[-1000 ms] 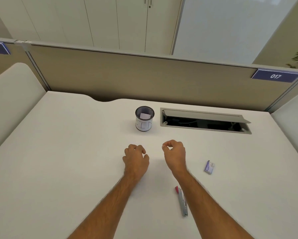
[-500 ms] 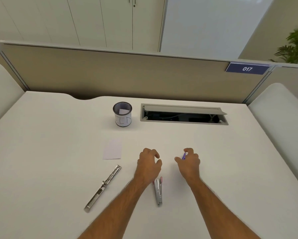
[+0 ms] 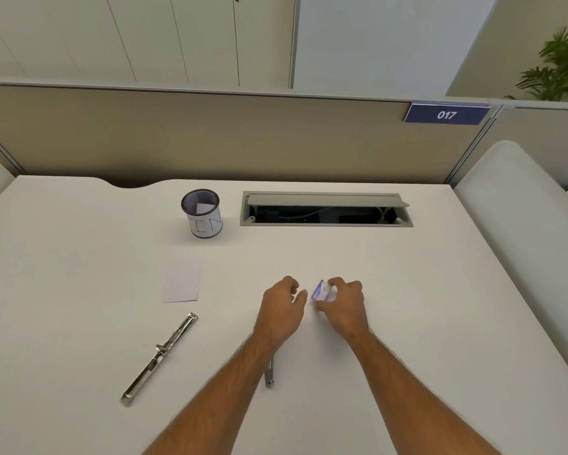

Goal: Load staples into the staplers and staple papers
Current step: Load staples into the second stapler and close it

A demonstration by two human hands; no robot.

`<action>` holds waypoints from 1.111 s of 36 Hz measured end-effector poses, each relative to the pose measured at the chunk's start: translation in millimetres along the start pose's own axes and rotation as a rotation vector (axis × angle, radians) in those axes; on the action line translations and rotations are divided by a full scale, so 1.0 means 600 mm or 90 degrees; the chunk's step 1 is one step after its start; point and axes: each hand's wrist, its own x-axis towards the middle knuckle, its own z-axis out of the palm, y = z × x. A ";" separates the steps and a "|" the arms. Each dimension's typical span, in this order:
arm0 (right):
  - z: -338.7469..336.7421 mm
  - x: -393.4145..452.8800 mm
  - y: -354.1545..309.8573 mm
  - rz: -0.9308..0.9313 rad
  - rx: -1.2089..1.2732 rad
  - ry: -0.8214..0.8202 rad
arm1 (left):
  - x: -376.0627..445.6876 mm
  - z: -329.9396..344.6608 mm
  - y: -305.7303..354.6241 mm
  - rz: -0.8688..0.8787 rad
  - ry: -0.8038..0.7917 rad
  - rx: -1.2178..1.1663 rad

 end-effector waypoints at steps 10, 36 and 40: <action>-0.036 -0.029 -0.036 -0.103 0.101 -0.120 | 0.014 -0.016 0.020 -0.029 -0.047 -0.082; 0.021 -0.146 -0.141 -0.152 0.196 -0.061 | -0.035 -0.158 -0.003 -0.153 -0.028 -0.471; 0.018 -0.156 -0.151 -0.157 0.211 -0.069 | -0.041 -0.167 -0.005 -0.165 -0.025 -0.506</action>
